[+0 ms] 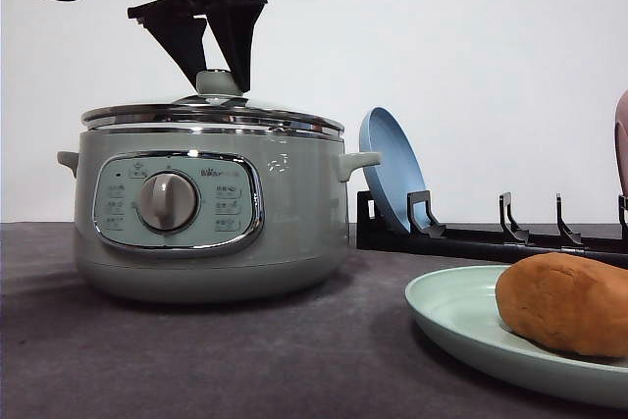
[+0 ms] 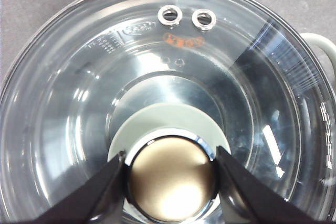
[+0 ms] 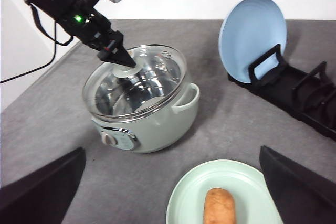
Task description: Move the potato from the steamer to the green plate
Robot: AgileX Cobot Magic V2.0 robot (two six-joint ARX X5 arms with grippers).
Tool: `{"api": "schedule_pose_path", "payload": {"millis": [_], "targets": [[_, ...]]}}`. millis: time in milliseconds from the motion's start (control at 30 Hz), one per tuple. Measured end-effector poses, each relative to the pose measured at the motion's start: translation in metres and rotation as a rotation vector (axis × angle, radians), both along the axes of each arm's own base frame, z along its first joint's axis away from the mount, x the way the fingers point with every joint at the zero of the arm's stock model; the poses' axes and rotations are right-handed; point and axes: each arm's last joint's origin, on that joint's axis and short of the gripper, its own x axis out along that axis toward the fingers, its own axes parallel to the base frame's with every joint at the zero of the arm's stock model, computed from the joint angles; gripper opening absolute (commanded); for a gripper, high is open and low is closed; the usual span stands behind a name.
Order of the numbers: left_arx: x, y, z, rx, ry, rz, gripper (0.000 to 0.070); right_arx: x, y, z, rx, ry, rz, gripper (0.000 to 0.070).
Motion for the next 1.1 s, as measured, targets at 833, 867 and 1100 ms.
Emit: {"api": "schedule_pose_path", "payload": {"millis": [833,867,1100], "targets": [[-0.0030,-0.0048,-0.0082,0.029,0.064,-0.003,0.0592,0.0008,0.0005,0.0027,0.013,-0.027,0.002,0.0700],[-0.0033,-0.0053,-0.0083,0.027,0.067,-0.002,0.0622,0.0008,0.0005,0.0027,0.013,-0.027,0.002,0.0700],[-0.0058,-0.0042,-0.0043,0.018,0.061,0.010,0.0700,0.0008,0.0005,0.0027,0.012,-0.028,0.003,0.0700]]}}
